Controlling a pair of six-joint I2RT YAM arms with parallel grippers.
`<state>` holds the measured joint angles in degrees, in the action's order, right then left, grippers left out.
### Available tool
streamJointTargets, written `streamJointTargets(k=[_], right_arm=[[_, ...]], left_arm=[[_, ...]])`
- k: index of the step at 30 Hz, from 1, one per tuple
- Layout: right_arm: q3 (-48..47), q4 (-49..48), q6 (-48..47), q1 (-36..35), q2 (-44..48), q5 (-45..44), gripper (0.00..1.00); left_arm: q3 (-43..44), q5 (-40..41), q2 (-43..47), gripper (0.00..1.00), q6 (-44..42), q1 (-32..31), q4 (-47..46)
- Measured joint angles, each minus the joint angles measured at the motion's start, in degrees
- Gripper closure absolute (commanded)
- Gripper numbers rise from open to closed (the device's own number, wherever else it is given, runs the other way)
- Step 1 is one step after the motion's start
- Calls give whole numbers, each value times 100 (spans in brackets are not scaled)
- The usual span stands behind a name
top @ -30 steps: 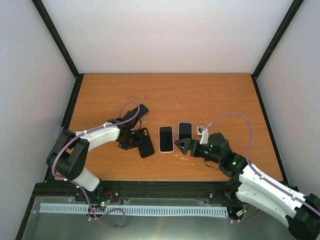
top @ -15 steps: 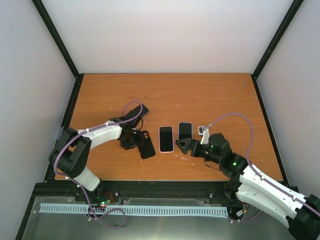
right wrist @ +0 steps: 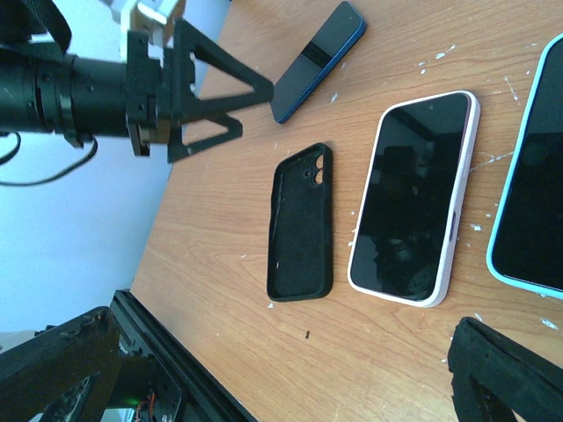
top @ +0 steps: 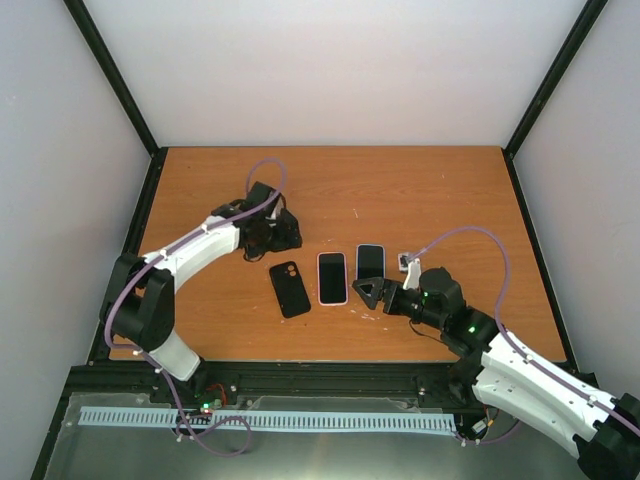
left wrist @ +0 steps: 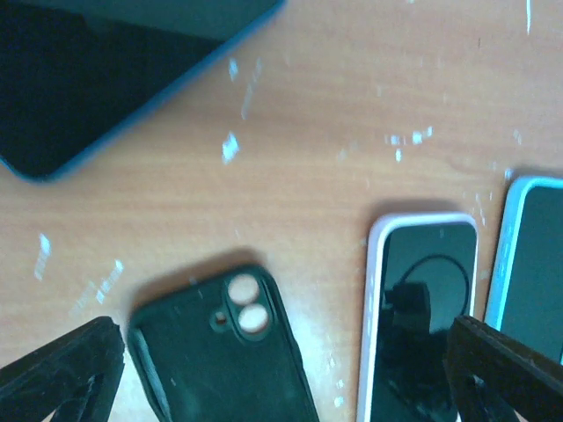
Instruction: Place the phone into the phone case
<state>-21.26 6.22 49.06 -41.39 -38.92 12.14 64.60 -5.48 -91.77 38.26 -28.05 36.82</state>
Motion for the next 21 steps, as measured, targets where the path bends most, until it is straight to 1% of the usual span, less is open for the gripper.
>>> streamJointTargets(k=[10,13,14,21], right_arm=[[0,157,-17,0,151,-94,0],[0,160,-17,0,181,-109,0],[0,157,-17,0,181,-109,0],[0,227,-17,0,203,-133,0]], left_arm=[[553,-184,-387,1,-1156,1296,-448],[868,-160,-605,0,-1453,1510,-481],[1091,-160,-778,1,-1600,1574,-538],[1582,-186,-1502,0,-2048,1845,-726]])
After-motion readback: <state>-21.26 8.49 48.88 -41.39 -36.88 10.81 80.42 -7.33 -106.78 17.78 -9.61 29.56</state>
